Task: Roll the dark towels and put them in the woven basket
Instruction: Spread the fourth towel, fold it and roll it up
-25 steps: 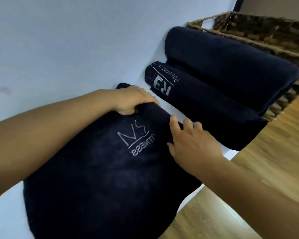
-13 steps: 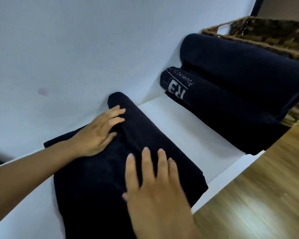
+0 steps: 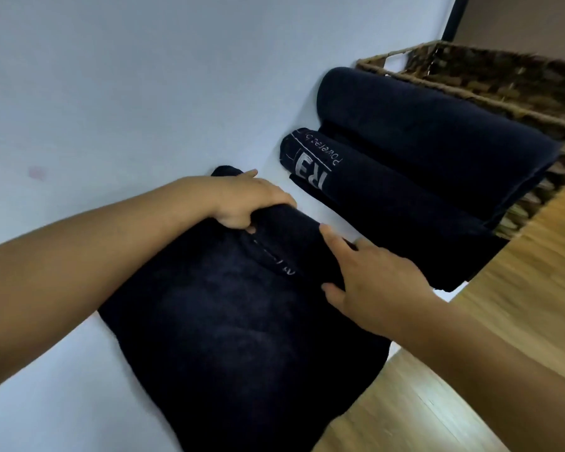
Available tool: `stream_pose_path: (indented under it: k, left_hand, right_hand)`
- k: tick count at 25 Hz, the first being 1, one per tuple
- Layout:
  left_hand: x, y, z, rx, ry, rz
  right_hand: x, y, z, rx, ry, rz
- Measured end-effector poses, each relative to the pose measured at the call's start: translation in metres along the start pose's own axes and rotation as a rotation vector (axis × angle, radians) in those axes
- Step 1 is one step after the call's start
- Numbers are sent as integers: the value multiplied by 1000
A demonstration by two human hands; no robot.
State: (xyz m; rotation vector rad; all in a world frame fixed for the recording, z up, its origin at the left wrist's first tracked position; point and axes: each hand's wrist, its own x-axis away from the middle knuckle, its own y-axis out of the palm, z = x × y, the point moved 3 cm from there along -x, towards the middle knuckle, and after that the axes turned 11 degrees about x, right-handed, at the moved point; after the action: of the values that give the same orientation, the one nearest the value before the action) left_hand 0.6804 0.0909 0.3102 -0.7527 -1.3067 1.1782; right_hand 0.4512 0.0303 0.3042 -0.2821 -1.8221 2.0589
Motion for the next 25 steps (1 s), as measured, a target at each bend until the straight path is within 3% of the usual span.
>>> stream_pose_path:
  k: [3,7,9,14,18,20,21,23,25]
  left_hand:
    - [-16,11,4,46,102,347]
    - [10,42,2,4,135,559]
    - [35,60,0,36,121,606]
    - [102,94,-11,178,127,672]
    - [103,94,-10,149,89,645]
    - [99,61,-11,35,163,629]
    - [93,35,-10,-63,217,596]
    - [76,-11,0,-206,241,417]
    - [46,-27,10,-303,64,70]
  right_hand:
    - [-4,8,10,225,89,112]
    - [12,26,-19,419,140,236]
    - [29,28,-41,312,131,277]
    - [74,3,-92,-60,-139,365]
    - [38,-29,-32,-158,16,178]
    - [26,-18,-23,-180,20,11]
    - [23,-14,-26,-160,-6,7]
    - [27,-11,-37,-99,-67,22]
    - [29,-9,-38,-95,-70,22]
